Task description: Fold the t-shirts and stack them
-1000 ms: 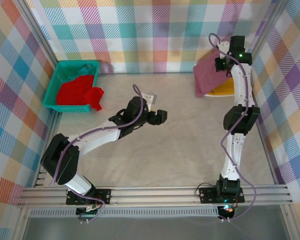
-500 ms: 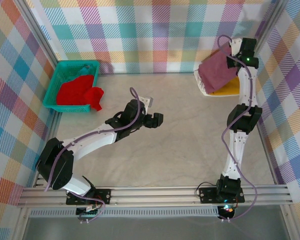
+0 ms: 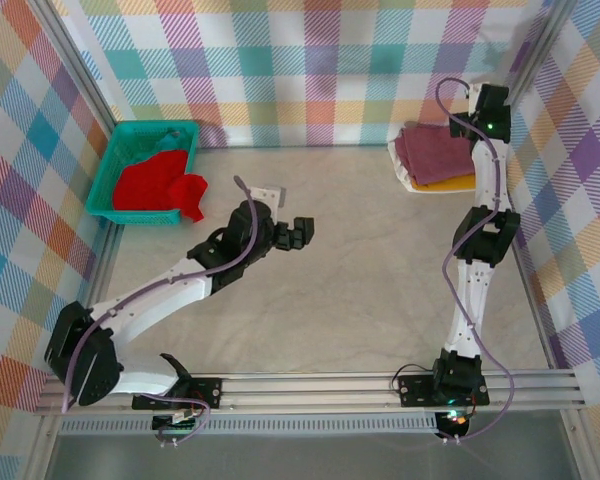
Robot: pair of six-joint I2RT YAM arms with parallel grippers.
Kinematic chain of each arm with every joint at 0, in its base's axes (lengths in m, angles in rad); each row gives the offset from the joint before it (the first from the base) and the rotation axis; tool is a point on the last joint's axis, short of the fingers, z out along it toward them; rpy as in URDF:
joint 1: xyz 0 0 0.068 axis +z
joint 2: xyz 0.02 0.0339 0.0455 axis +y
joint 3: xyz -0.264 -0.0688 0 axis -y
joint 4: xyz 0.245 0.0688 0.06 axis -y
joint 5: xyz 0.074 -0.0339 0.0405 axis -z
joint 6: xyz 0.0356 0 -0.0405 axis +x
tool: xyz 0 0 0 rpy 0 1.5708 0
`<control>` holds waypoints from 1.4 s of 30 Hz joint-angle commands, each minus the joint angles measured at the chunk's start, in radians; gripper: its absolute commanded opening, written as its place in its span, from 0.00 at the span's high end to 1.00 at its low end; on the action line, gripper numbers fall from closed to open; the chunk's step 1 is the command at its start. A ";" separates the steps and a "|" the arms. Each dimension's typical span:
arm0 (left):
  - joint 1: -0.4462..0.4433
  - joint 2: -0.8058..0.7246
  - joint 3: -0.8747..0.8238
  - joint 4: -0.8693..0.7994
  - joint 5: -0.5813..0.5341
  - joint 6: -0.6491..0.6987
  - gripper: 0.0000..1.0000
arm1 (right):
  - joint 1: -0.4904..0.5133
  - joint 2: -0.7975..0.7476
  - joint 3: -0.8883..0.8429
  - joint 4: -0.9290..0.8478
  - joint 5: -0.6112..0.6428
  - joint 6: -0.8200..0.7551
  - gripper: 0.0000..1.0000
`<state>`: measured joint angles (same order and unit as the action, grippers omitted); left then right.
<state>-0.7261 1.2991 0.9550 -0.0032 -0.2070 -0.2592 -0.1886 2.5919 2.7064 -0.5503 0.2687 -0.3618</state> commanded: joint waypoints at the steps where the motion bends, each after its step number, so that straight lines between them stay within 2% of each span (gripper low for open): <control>1: -0.012 -0.085 -0.089 0.099 -0.171 0.032 0.00 | 0.007 -0.152 -0.035 -0.041 -0.054 0.102 0.00; 5: -0.008 -0.175 -0.217 0.272 -0.288 0.091 0.00 | 0.043 -0.308 -0.212 -0.027 -0.114 0.144 0.00; 11: 0.015 -0.242 -0.283 0.328 -0.409 0.247 0.00 | 0.111 -0.590 -0.586 0.015 -0.192 0.241 0.00; 14: 0.062 -0.297 -0.381 0.438 -0.420 0.312 0.00 | 0.154 -0.797 -0.905 0.146 -0.218 0.309 0.00; 17: 0.145 -0.335 -0.473 0.498 -0.419 0.330 0.00 | 0.193 -1.002 -1.215 0.278 -0.220 0.407 0.00; 19: 0.188 -0.339 -0.539 0.555 -0.487 0.337 0.00 | 0.218 -1.129 -1.420 0.368 -0.223 0.464 0.00; 25: 0.320 -0.308 -0.676 0.587 -0.515 0.222 0.00 | 0.254 -1.387 -1.921 0.584 -0.162 0.522 0.00; 30: 0.439 -0.242 -0.688 0.620 -0.391 0.200 0.00 | 0.255 -1.458 -2.143 0.703 -0.096 0.516 0.01; 32: 0.491 -0.175 -0.683 0.654 -0.349 0.191 0.00 | 0.254 -1.443 -2.205 0.810 -0.062 0.483 0.00; 35: 0.553 -0.043 -0.669 0.760 -0.263 0.200 0.00 | 0.245 -1.356 -2.220 0.886 -0.044 0.464 0.00; 37: 0.565 0.043 -0.624 0.768 -0.260 0.221 0.00 | 0.238 -1.292 -2.212 0.939 -0.074 0.445 0.00; 40: 0.588 0.120 -0.584 0.784 -0.231 0.230 0.00 | 0.235 -1.190 -2.236 1.117 -0.109 0.433 0.00; 42: 0.603 0.169 -0.586 0.827 -0.205 0.219 0.00 | 0.237 -1.157 -2.214 1.137 -0.151 0.378 0.00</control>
<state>-0.1509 1.4284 0.3424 0.7166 -0.4736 -0.0334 0.0517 1.3991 0.4858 0.4026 0.1711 0.0826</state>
